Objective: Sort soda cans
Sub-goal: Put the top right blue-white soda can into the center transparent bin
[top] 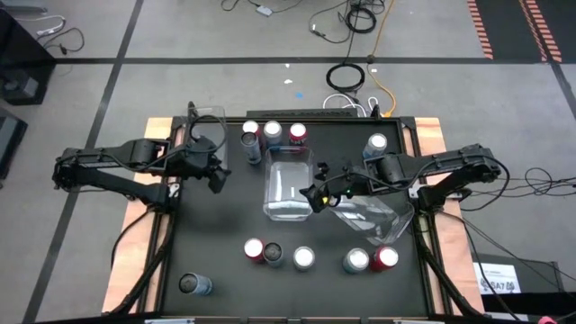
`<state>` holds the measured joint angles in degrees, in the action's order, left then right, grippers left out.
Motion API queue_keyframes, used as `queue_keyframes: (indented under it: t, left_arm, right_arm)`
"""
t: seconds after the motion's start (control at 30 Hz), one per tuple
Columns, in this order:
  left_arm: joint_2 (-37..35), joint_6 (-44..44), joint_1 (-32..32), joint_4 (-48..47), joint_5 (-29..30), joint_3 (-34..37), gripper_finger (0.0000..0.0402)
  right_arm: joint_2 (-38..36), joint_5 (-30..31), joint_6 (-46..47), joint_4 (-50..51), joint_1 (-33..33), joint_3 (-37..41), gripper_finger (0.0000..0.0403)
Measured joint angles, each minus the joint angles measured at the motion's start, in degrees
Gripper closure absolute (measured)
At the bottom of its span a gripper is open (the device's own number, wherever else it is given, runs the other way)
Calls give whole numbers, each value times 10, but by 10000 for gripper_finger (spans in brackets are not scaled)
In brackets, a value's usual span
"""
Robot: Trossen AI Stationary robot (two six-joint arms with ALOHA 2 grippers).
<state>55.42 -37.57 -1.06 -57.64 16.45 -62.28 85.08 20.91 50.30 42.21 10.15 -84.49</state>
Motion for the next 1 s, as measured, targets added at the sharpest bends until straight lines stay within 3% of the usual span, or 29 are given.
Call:
queue_keyframes:
  t: [0.13, 0.23, 0.43, 0.67, 1.0]
  left_arm:
    - [0, 65, 0, 0, 1, 0, 143]
    - [0, 65, 0, -2, -3, 0, 143]
    - [0, 82, 0, -32, -88, 0, 143]
    - [0, 112, 0, -31, -100, 0, 143]
    - [0, 111, -4, -29, -67, 0, 143]
  right_arm:
    - [0, 0, 0, -17, -4, 0, 57]
    - [0, 2, 5, -20, -7, 0, 57]
    - [0, 5, 34, -24, -19, 0, 57]
    - [0, 179, 61, -38, -28, 0, 57]
    - [0, 161, 52, -44, -88, 0, 57]
